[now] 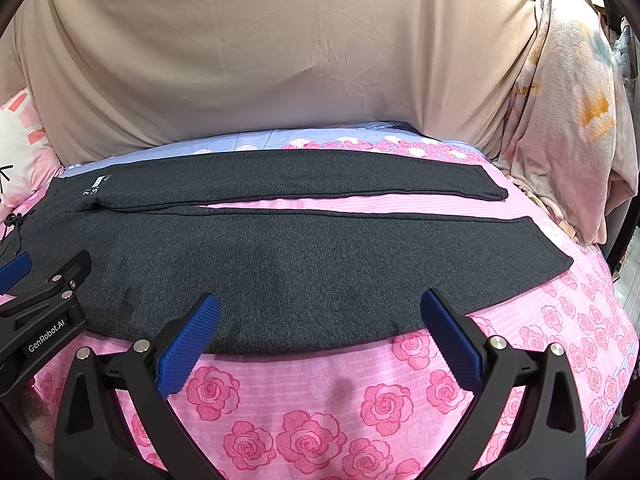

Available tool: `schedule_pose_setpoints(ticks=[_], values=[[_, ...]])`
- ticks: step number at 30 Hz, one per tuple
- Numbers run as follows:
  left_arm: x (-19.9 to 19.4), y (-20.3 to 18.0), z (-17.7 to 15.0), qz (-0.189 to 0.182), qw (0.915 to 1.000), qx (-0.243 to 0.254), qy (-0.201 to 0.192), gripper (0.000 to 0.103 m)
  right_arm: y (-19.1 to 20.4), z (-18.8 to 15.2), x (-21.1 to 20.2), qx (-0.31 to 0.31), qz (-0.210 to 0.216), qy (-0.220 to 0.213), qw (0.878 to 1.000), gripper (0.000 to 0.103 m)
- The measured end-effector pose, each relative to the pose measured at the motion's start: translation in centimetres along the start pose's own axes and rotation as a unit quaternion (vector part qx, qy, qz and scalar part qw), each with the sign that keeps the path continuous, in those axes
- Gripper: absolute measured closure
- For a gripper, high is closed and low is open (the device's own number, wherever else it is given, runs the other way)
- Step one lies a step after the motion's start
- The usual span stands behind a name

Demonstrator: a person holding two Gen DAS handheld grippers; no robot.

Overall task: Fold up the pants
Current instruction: 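Lower both grippers onto the sweatpants edge and close them on the fabric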

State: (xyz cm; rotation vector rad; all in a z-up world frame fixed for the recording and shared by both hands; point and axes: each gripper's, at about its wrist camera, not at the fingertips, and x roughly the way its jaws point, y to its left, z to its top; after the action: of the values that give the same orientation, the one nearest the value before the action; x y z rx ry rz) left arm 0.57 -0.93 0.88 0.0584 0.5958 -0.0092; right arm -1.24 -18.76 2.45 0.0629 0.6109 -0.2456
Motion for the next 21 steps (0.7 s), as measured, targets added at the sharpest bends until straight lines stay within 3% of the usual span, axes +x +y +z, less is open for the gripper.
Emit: schedule_pose_setpoints(ticks=[9, 14, 16, 18, 21], values=[[0.1, 0.2, 0.0, -0.002, 1.0, -0.005, 0.005, 0.016, -0.1, -0.1, 0.2, 0.003, 0.007, 0.005, 1.0, 0.005], [0.1, 2.6, 0.1, -0.052, 0.997, -0.051, 0.027, 0.016, -2.6, 0.5, 1.0, 0.021, 0.089, 0.018, 0.996, 0.005], [0.1, 3.8, 0.3, -0.063, 0.9959, -0.059, 0.026, 0.016, -4.9, 1.8, 1.5, 0.004, 0.052, -0.006, 0.999, 0.005], [0.2, 4.7, 0.9, -0.041, 0.9977, -0.051, 0.02, 0.016, -7.9, 3.3, 2.9, -0.017, -0.002, -0.023, 1.0, 0.005], [0.4, 6.7, 2.7, -0.013, 0.9994, -0.032, 0.007, 0.016, -13.2, 5.8, 6.5, -0.007, -0.034, -0.005, 0.999, 0.005]])
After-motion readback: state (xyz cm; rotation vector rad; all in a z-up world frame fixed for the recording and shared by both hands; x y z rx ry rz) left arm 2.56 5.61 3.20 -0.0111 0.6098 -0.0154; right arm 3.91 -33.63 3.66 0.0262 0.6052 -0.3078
